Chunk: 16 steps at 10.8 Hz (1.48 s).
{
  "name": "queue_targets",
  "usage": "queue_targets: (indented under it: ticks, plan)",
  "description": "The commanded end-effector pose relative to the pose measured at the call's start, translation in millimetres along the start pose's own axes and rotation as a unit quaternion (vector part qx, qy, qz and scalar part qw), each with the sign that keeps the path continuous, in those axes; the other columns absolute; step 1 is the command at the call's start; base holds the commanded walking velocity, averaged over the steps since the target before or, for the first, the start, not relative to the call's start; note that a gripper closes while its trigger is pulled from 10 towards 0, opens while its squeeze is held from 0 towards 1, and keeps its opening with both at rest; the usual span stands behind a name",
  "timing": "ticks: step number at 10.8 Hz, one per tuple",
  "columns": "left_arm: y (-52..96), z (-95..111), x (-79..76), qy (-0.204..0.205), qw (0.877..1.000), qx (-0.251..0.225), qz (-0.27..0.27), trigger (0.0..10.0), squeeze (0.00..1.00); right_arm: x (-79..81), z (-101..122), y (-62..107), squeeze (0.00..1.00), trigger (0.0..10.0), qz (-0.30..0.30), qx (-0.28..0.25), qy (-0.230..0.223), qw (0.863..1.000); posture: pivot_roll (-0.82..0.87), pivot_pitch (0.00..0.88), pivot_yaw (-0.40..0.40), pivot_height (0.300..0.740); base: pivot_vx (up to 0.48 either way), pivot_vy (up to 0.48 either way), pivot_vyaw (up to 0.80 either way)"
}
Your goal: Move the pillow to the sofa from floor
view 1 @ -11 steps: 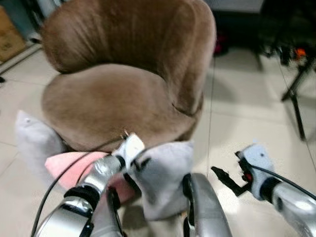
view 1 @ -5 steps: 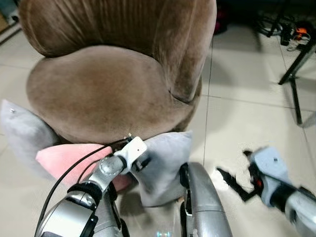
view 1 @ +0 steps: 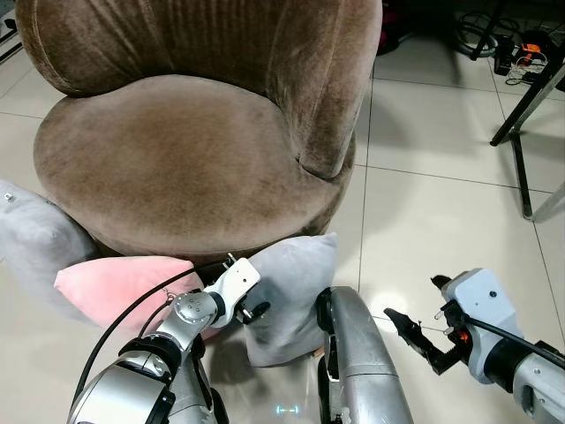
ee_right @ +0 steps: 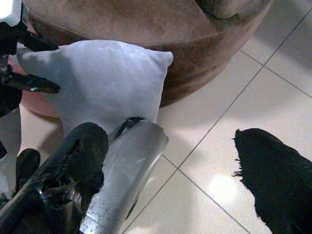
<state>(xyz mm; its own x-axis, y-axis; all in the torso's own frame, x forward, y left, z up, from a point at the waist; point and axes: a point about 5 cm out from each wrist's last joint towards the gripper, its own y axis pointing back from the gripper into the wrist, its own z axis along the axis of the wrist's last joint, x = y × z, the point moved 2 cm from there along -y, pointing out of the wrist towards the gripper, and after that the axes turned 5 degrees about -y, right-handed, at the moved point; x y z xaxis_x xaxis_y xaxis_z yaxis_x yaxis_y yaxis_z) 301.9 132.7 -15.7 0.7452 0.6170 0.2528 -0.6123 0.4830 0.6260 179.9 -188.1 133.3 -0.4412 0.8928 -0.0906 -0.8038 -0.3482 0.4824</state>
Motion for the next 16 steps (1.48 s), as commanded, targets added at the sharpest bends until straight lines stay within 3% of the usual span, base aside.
queue_targets:
  ticks: [1,3,9,16]
  plan:
    - [3.1,-15.4,-4.4,0.006,0.999,0.031,-0.004,0.7,0.00,3.2,0.7,2.9,0.00,10.0,0.008,0.002,0.002,1.000,-0.40,0.198,0.012,0.525,0.000,0.000,0.00]
    - [5.3,-19.7,-0.3,-0.007,0.999,0.047,0.006,0.0,0.00,4.1,0.5,2.8,0.00,10.0,0.026,0.006,-0.001,1.000,-0.40,0.196,0.010,0.525,0.000,0.000,0.00]
    - [4.8,-19.7,-0.6,-0.007,0.999,0.049,0.009,0.0,0.00,7.9,2.0,-0.4,0.00,10.0,0.072,-0.004,-0.004,0.997,-0.39,0.193,0.008,0.525,0.000,0.000,0.00]
    - [6.2,-21.3,1.0,0.001,0.999,0.049,0.010,0.0,0.00,3.1,-7.3,-3.7,0.00,10.0,0.078,-0.003,-0.007,0.997,-0.38,0.180,0.014,0.525,0.000,0.000,0.00]
